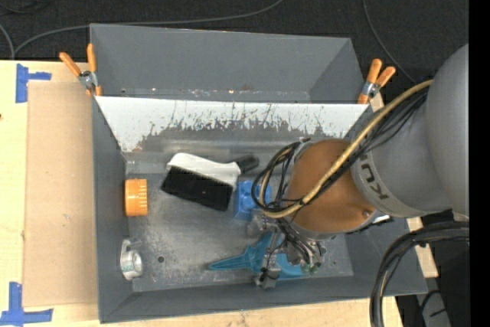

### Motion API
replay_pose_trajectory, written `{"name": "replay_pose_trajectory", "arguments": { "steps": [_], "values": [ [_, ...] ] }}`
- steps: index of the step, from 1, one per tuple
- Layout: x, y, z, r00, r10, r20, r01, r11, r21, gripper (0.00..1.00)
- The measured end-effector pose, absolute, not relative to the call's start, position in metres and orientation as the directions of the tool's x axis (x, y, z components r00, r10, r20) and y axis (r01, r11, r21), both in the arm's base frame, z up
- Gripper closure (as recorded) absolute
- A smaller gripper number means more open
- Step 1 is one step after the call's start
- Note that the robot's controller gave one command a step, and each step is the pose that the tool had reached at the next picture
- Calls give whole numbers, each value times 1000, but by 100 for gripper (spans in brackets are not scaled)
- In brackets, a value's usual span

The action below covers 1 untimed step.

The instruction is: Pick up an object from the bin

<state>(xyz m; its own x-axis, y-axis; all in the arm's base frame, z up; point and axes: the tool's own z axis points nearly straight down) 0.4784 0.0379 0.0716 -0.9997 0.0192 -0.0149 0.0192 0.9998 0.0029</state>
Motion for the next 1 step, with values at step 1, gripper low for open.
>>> {"name": "replay_pose_trajectory", "arguments": {
  "steps": [1],
  "values": [
    [476,62,71,-1000,-4,-25,-4,1000,5,0]
  ]
}}
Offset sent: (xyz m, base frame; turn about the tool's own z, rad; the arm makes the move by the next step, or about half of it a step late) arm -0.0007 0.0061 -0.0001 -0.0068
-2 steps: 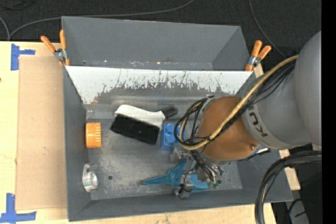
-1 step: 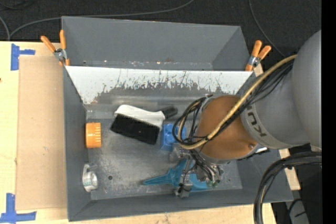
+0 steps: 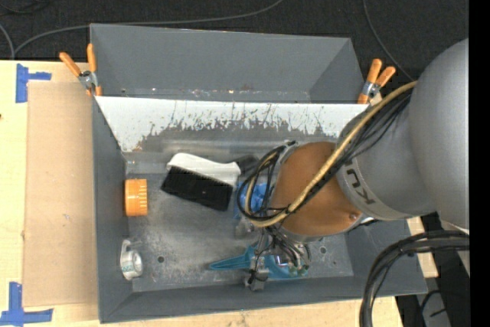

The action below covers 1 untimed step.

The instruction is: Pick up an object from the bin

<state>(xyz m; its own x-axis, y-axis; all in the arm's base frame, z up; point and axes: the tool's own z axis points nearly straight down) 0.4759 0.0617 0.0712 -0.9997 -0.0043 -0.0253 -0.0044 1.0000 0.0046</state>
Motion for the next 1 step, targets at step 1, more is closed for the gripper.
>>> {"name": "replay_pose_trajectory", "arguments": {
  "steps": [1],
  "values": [
    [477,44,71,-1000,16,-16,16,1000,2,100]
  ]
}}
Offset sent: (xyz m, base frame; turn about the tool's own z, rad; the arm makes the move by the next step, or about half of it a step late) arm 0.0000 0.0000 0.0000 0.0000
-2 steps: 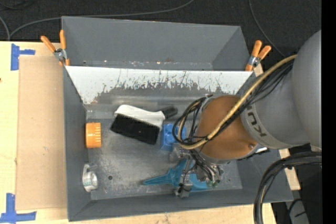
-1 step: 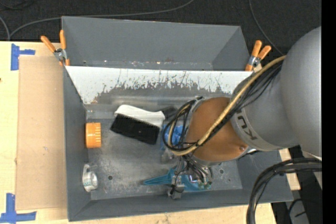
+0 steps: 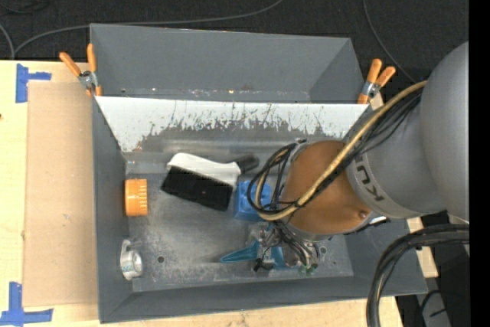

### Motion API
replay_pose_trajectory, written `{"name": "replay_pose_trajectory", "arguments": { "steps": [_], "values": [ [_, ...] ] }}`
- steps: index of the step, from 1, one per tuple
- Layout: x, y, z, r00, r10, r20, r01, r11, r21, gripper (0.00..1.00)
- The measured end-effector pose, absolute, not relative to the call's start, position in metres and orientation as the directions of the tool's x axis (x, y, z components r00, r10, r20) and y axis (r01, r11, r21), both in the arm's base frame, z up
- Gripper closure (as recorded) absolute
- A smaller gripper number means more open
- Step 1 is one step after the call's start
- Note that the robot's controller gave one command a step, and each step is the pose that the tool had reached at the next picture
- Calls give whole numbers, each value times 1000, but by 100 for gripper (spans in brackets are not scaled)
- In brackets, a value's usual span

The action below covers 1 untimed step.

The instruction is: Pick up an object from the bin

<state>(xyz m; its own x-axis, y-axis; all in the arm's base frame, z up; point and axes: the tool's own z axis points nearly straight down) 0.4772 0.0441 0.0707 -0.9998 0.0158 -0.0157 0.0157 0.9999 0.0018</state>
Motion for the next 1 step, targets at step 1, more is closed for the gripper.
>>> {"name": "replay_pose_trajectory", "arguments": {
  "steps": [1],
  "values": [
    [477,44,71,-1000,16,-16,16,1000,2,100]
  ]
}}
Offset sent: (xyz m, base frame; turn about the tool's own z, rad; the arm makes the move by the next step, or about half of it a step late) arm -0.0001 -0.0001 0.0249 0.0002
